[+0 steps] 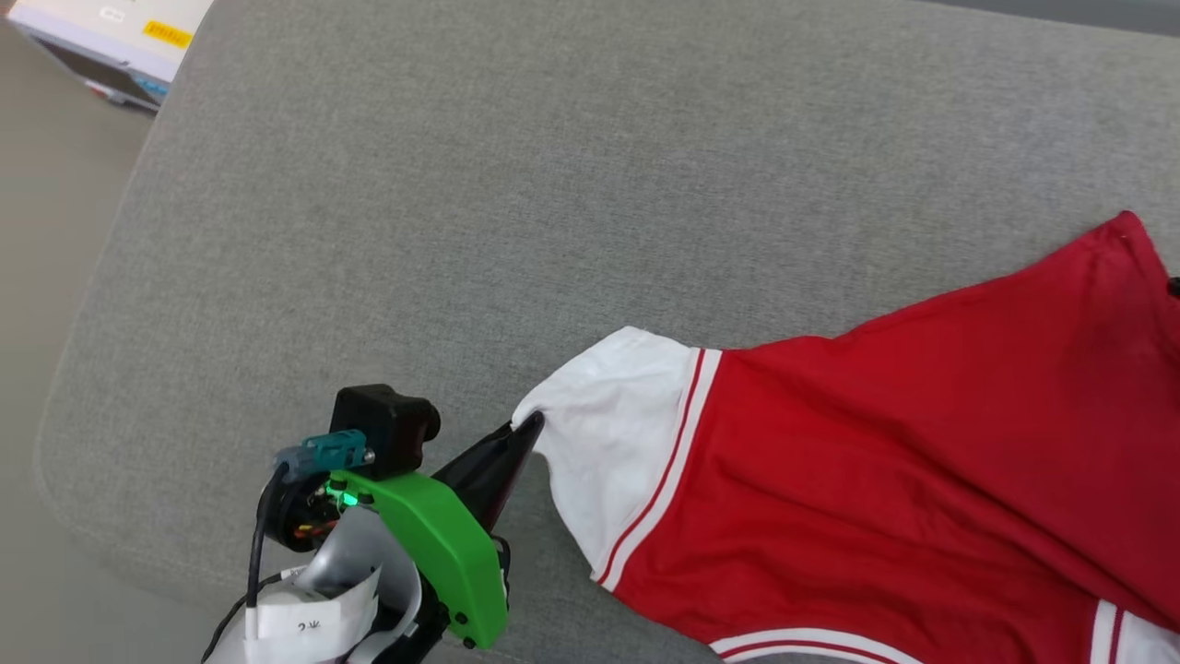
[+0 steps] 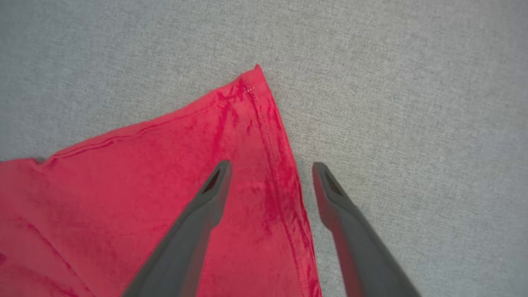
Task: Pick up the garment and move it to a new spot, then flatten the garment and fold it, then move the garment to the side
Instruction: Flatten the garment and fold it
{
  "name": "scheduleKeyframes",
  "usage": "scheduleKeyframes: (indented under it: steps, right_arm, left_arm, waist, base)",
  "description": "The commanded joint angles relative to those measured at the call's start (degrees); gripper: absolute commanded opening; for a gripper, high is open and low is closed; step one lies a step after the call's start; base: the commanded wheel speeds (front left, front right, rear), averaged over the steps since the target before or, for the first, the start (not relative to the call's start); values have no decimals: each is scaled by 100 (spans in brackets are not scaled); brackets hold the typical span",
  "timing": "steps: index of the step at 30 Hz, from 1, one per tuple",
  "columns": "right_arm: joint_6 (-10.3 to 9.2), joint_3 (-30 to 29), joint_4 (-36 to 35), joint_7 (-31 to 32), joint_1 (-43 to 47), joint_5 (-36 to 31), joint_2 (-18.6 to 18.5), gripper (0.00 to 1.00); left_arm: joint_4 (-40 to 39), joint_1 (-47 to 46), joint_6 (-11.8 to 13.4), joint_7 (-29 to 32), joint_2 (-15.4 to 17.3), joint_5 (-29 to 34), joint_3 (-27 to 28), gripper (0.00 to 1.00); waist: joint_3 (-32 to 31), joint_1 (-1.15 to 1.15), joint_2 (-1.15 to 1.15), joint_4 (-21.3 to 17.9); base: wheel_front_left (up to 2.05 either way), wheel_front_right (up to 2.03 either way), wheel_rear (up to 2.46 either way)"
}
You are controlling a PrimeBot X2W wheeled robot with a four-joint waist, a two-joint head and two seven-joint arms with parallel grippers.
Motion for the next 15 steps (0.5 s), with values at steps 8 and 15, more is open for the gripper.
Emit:
scheduleKeyframes:
  steps: [8, 15]
  right_arm:
    - [-3, 275, 746, -150, -299, -257, -186, 100]
    - [-3, 620, 1023, -220, -139, -229, -338, 100]
  left_arm:
    - [100, -210, -96, -134, -104, 43, -58, 0]
    - [177, -246, -119, -188, -167, 29, -114, 0]
  waist:
    - [519, 0, 0, 620]
    - [592, 0, 0, 710]
  base:
    - [0, 0, 0]
    - [0, 0, 0]
